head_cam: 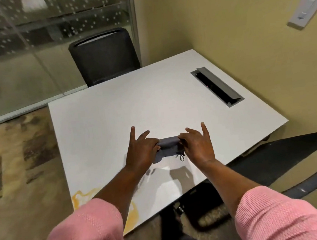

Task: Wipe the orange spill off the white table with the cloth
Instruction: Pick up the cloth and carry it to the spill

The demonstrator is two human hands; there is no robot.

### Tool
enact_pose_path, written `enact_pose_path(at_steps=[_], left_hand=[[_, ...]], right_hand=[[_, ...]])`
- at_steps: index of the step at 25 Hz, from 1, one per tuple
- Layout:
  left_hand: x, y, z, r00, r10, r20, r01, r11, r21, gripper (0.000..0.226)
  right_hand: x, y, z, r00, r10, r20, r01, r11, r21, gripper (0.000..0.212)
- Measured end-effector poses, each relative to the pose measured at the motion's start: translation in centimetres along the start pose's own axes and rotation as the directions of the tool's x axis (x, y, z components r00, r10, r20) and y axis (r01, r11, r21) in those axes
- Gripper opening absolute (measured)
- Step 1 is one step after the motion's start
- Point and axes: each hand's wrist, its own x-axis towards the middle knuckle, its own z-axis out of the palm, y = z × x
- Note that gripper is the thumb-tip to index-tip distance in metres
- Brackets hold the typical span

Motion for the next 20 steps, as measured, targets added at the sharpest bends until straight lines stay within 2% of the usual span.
enact_pose_path(at_steps=[6,12,14,20], left_hand=[[-9.7,-3.5,-2.1,0.989,-0.139,0.056,0.137,0.990,0.027,0.019],[-19.1,-5.2,-0.5,0.958,-0.272,0.094,0.270,0.962,0.040,0.027],[-21.5,-5.3,0.2,0.932,-0.335,0.139,0.334,0.942,0.033,0.033],[-25.5,-5.0,2.8,0.803,-0.497,0.330,0.518,0.855,0.027,0.030]], right_hand=[[-3.1,-6.9,1.9,0.974,-0.152,0.171,0.147,0.988,0.040,0.031],[-6.6,-12.1,3.7,0.896,-0.238,0.375,0.226,0.971,0.076,0.034],[-7.6,-13.1,4.7,0.849,-0.285,0.445,0.263,0.958,0.111,0.039],[-9.5,-13.6,8.7,0.729,-0.380,0.569,0.321,0.924,0.207,0.043]])
